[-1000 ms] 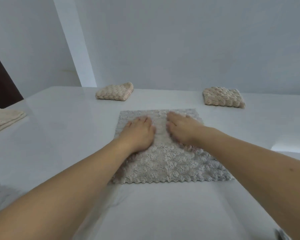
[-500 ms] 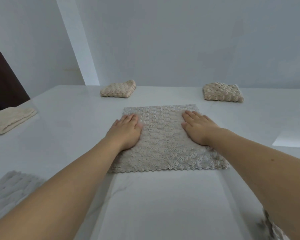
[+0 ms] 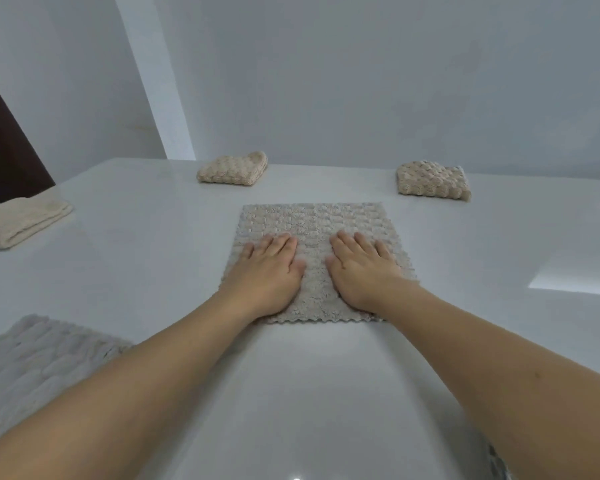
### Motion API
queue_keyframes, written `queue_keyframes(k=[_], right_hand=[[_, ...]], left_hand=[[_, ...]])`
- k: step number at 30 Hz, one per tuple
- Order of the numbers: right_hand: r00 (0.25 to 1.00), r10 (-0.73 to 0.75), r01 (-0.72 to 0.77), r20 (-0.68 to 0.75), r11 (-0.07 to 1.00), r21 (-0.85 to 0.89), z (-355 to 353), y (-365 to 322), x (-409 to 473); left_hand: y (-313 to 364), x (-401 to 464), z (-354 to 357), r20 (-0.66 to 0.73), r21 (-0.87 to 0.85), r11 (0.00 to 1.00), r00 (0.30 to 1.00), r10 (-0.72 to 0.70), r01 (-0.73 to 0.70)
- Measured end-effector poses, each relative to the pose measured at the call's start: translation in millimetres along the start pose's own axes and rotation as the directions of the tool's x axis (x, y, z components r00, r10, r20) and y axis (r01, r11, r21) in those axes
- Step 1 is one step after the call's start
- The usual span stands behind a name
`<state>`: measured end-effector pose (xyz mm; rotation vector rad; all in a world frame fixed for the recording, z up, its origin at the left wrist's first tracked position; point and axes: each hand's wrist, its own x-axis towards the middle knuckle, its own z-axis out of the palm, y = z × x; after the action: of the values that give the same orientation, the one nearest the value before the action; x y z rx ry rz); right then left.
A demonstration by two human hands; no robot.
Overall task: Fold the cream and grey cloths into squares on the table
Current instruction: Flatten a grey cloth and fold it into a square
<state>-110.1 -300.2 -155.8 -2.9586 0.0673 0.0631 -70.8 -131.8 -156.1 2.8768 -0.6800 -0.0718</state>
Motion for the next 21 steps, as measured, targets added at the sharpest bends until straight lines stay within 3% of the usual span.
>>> queue_keyframes(k=[14, 18, 21], right_hand=[[0.999, 0.047, -0.047, -0.008, 0.999, -0.018, -8.2, 28.3, -16.8], [0.985, 0.169, -0.169, 0.027, 0.986, 0.001, -15.3, 52.6, -31.0], [0.969, 0.246, -0.241, 0.028, 0.964, -0.111, -29.2, 64.4, -21.6]], left_hand=[[-40.3, -23.5, -7.5, 0.010, -0.001, 1.000, 1.000, -0.028, 0.028], [-58.4, -39.4, -15.2, 0.071, 0.025, 0.999, 0.997, -0.032, 0.031], [-64.6, -34.4, -25.0, 0.123, 0.103, 0.994, 0.992, -0.039, 0.026]])
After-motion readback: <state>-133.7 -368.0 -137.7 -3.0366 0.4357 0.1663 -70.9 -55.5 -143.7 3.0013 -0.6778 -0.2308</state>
